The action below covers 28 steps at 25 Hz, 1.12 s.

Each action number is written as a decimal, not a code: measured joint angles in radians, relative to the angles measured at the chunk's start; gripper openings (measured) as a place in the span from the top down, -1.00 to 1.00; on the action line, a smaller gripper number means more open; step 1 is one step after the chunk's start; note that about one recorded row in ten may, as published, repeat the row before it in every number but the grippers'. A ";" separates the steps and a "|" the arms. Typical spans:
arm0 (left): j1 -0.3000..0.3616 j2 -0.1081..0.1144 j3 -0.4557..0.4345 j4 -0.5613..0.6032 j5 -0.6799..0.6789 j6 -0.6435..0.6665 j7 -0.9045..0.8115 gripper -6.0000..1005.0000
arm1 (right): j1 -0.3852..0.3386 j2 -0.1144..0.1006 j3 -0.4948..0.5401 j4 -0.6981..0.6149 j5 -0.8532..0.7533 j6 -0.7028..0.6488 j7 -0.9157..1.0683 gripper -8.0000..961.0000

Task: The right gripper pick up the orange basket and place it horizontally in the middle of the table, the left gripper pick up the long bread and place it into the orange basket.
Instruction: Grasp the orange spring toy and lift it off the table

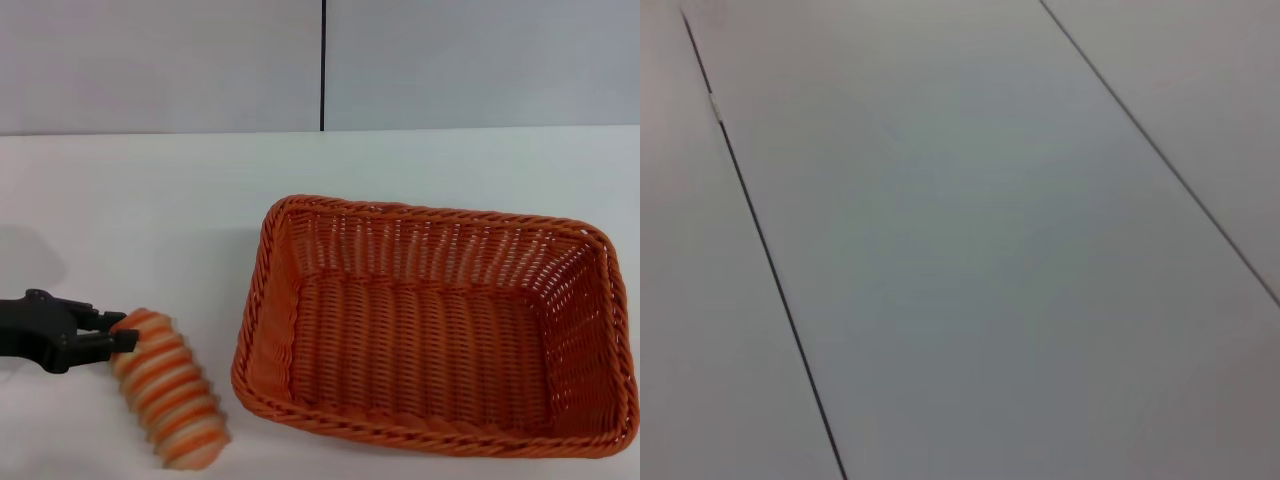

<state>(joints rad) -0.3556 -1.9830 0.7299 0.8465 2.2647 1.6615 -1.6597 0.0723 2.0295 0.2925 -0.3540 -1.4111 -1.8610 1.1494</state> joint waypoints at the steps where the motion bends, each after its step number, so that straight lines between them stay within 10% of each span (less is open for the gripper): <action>1: -0.001 -0.005 -0.001 -0.001 -0.008 0.003 0.002 0.32 | 0.004 -0.001 0.000 -0.001 -0.001 -0.006 0.007 0.11; 28: -0.022 0.001 -0.179 -0.030 -0.069 0.131 0.089 0.72 | 0.036 -0.002 -0.001 0.004 -0.002 -0.030 0.024 0.11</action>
<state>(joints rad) -0.3778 -1.9819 0.5510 0.8164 2.1957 1.7926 -1.5711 0.1082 2.0279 0.2915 -0.3497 -1.4128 -1.8911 1.1730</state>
